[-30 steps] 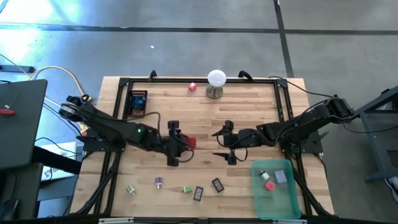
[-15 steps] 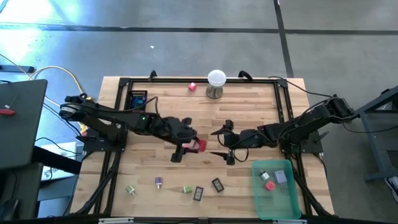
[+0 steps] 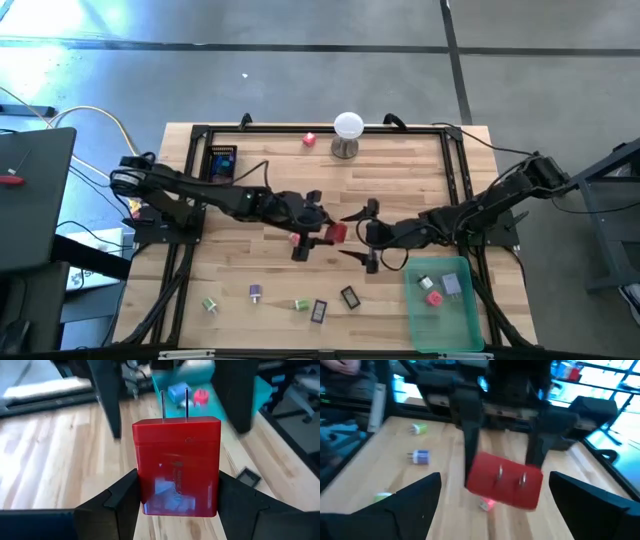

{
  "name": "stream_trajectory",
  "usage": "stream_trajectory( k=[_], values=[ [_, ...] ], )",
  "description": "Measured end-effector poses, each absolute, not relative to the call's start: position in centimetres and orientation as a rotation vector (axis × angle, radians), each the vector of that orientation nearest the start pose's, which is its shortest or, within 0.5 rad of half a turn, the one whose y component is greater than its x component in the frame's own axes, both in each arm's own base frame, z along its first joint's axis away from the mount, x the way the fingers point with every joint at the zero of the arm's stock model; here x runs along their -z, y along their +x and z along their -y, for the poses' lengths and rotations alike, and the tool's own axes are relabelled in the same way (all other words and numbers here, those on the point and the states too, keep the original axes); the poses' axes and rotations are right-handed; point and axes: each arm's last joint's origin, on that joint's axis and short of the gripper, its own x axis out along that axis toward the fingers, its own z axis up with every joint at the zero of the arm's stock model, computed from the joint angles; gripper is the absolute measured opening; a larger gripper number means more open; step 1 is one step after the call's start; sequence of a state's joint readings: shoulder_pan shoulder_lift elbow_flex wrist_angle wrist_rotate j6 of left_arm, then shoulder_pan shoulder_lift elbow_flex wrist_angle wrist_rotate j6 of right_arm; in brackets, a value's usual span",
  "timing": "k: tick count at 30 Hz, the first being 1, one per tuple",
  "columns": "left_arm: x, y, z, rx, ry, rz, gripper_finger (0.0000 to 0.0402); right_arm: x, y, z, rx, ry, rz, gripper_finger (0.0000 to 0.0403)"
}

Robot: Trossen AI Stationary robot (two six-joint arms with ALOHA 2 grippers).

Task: Pick & Place Office items
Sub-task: Put the red charger adapter into the green bin

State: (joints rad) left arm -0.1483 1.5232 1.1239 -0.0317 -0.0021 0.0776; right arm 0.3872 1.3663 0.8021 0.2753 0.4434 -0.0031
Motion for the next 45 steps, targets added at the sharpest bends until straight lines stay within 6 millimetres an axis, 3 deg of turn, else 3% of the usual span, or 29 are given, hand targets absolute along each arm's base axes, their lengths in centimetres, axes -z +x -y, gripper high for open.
stream_trajectory(
  k=[7, 14, 28, 45],
  values=[
    [-28.2, 34.1, 6.3, 0.150, 0.133, -0.437, 0.0201, -24.7, 28.1, -10.5, 0.016, -0.104, -0.287, 0.0361],
    [-28.3, 33.7, 7.6, 0.138, 0.172, -0.440, 0.0201, -24.7, 28.8, -11.4, -0.002, -0.130, -0.204, 0.0361],
    [-28.6, 33.4, 8.8, 0.039, 0.214, -0.410, 0.0201, -24.7, 29.0, -11.4, 0.012, -0.133, -0.186, 0.0356],
    [-29.0, 33.3, 9.7, 0.032, 0.235, -0.361, 0.0201, -24.7, 29.0, -11.3, 0.011, -0.144, -0.187, 0.0220]
  ],
)
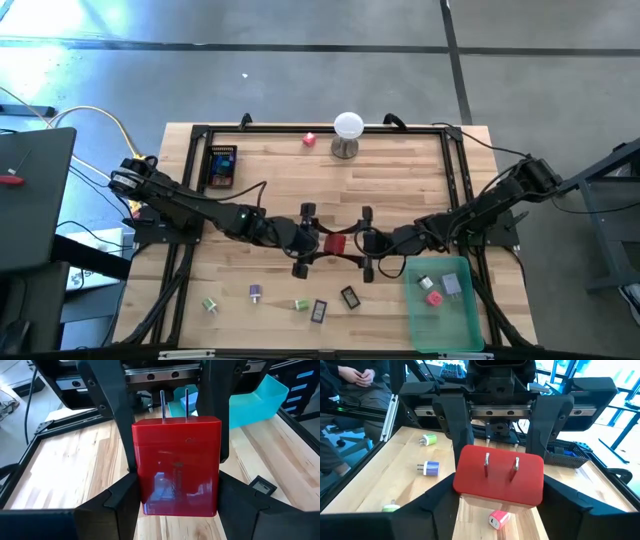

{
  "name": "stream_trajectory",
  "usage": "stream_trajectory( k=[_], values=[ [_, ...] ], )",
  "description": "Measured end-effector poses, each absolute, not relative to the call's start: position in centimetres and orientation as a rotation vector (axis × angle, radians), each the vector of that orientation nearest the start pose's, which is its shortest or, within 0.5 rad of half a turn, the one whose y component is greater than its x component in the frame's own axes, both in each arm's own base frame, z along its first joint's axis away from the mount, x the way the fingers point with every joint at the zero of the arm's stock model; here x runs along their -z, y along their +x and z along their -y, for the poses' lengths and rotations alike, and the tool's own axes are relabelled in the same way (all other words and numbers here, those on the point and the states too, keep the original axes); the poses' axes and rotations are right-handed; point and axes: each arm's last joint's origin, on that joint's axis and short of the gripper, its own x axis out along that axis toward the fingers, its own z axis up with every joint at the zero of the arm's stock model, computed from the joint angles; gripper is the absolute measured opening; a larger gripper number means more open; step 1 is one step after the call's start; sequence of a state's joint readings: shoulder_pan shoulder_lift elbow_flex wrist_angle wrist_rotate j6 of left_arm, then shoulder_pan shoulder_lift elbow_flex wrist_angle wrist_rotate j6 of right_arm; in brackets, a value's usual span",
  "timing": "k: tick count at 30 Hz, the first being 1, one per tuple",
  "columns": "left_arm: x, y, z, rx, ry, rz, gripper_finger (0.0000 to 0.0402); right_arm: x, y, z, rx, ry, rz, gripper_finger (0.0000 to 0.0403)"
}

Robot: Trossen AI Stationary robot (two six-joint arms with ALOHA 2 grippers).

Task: Pick & Place Office items
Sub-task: Put the red charger adapter into the green bin

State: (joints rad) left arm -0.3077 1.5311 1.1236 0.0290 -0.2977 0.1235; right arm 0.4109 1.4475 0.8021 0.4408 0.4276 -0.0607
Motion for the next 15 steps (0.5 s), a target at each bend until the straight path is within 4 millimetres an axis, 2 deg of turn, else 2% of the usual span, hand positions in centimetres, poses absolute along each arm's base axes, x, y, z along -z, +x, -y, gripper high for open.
stream_trajectory(
  k=[8, 15],
  values=[
    [-28.97, 33.31, 9.68, 0.029, 0.213, -0.364, 0.0203, -24.69, 29.03, -11.34, 0.009, -0.137, -0.188, 0.0207],
    [-28.89, 33.31, 9.72, 0.041, 0.205, -0.370, 0.0257, -24.60, 29.00, -11.38, -0.007, -0.135, -0.198, 0.0205]
  ],
)
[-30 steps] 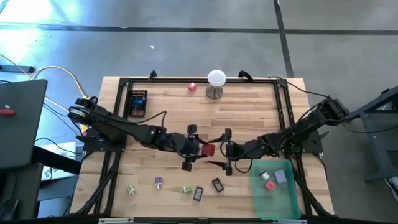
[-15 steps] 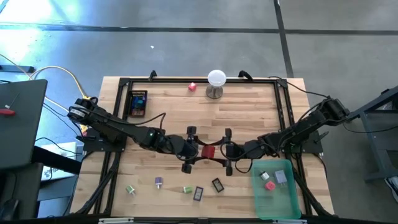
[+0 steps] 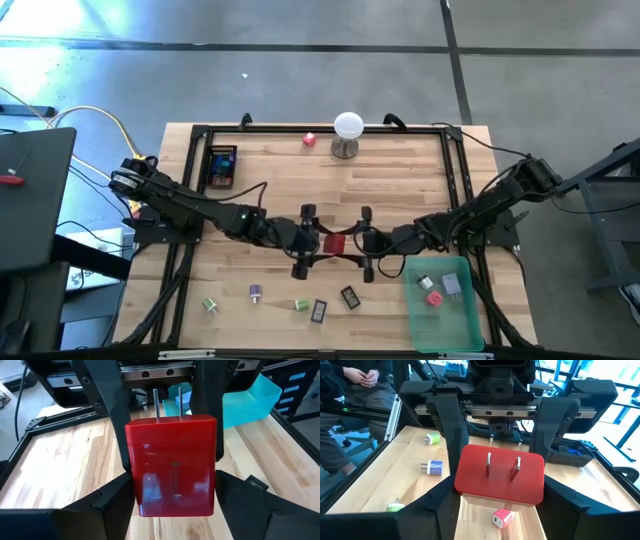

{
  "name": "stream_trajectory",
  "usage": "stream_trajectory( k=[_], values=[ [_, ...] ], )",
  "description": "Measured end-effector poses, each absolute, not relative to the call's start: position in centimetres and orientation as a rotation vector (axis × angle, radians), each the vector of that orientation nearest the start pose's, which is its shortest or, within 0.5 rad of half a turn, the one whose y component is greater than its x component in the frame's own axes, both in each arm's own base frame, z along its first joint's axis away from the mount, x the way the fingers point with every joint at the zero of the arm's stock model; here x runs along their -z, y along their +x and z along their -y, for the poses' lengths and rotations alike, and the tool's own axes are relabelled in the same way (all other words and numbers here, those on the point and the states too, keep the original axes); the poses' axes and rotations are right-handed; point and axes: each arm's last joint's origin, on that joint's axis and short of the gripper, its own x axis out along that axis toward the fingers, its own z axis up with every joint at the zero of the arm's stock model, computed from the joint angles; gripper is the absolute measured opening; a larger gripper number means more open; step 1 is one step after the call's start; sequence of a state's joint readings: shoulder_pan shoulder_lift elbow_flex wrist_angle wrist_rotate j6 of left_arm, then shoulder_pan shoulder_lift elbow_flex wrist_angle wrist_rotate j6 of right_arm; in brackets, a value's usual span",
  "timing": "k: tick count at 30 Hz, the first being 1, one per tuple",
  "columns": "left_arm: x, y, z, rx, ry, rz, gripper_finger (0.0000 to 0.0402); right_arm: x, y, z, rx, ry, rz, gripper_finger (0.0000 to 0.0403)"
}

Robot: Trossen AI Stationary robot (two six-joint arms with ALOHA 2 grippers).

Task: Pick & Place Office items
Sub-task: Put the red charger adapter into the green bin

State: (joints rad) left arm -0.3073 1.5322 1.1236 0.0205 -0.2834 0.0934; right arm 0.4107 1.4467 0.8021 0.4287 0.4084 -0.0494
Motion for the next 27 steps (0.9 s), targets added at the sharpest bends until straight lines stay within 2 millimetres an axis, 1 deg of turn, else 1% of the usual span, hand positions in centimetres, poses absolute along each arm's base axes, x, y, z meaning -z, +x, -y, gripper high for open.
stream_trajectory(
  k=[6, 12, 18, 22, 24, 27],
  values=[
    [-28.6, 33.1, 9.7, 0.040, 0.232, -0.406, 0.0267, -24.2, 28.9, -11.4, -0.006, -0.152, -0.239, 0.0204],
    [-28.7, 33.0, 9.8, 0.031, 0.172, -0.406, 0.0269, -23.9, 28.8, -11.3, 0.007, -0.139, -0.266, 0.0203],
    [-28.6, 32.9, 9.9, 0.029, 0.159, -0.416, 0.0270, -23.6, 28.5, -11.5, 0.073, -0.145, -0.298, 0.0203],
    [-28.5, 32.8, 10.3, 0.041, 0.164, -0.428, 0.0270, -23.4, 27.5, -12.4, 0.156, -0.165, -0.333, 0.0203],
    [-28.4, 32.7, 10.4, 0.045, 0.164, -0.430, 0.0270, -23.5, 26.6, -12.9, 0.216, -0.177, -0.346, 0.0203],
    [-28.4, 32.7, 10.4, 0.046, 0.166, -0.433, 0.0270, -24.5, 25.1, -13.4, 0.254, -0.138, -0.333, 0.0203]
  ],
)
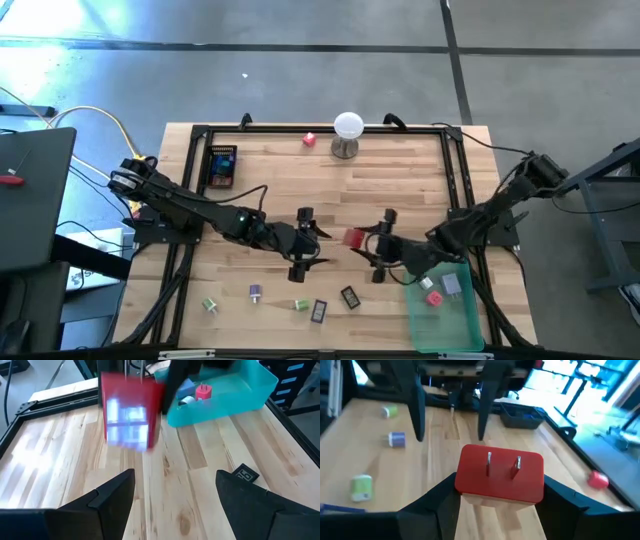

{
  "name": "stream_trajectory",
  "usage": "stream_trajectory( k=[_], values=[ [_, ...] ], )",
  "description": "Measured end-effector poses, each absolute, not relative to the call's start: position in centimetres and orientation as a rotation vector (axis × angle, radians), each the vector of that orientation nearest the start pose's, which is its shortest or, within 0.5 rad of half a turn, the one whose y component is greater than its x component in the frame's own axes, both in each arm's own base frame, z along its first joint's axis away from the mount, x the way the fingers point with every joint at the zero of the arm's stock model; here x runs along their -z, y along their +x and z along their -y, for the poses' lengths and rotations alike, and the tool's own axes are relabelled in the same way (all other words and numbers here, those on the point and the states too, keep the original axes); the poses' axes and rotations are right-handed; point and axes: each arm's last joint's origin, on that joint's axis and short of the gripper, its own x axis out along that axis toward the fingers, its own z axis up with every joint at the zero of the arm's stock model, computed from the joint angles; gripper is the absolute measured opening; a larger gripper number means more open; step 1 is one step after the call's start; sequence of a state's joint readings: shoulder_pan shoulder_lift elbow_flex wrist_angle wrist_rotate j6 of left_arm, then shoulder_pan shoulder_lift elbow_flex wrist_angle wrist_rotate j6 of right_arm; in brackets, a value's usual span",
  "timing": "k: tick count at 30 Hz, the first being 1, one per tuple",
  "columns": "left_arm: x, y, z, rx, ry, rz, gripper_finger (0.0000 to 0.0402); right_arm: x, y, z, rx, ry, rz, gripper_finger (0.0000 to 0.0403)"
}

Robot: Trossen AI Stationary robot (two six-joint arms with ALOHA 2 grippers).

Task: Pick & Place Office items
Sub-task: Put the red charger adapter into the green bin

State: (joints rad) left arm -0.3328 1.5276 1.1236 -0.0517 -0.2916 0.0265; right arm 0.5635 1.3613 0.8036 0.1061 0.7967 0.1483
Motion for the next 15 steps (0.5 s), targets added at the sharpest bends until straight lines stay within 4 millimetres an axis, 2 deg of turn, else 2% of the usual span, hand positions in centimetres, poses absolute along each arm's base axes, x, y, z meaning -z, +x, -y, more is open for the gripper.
stream_trajectory(
  k=[6, 9, 15],
  values=[
    [-28.3, 32.6, 10.4, 0.046, 0.173, -0.447, 0.0270, -25.9, 21.4, -14.2, 0.260, 0.059, -0.343, 0.0203],
    [-28.1, 32.5, 10.3, 0.045, 0.180, -0.469, 0.0270, -26.4, 19.7, -14.9, 0.207, 0.151, -0.355, 0.0203],
    [-28.0, 32.5, 10.2, 0.043, 0.182, -0.481, 0.0270, -27.1, 17.9, -16.3, 0.059, 0.307, -0.382, 0.0203]
  ],
)
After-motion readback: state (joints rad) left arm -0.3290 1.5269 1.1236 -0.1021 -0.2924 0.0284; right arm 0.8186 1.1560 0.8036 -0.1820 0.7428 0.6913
